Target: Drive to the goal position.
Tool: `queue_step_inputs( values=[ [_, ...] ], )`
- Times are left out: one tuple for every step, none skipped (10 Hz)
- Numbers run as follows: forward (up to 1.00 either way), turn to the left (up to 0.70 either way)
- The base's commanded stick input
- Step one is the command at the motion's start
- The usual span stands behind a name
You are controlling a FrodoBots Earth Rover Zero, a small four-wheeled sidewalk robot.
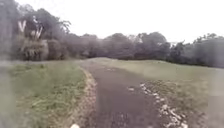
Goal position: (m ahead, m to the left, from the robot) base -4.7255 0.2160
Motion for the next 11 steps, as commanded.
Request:
queue_step_inputs(
  values=[
    [1.0,0.0],
    [1.0,0.0],
    [1.0,0.0],
    [1.0,0.0],
    [1.0,0.0],
    [1.0,0.0],
    [1.0,0.0],
    [1.0,0.0],
    [1.0,0.0],
    [1.0,0.0],
    [1.0,0.0]
  ],
)
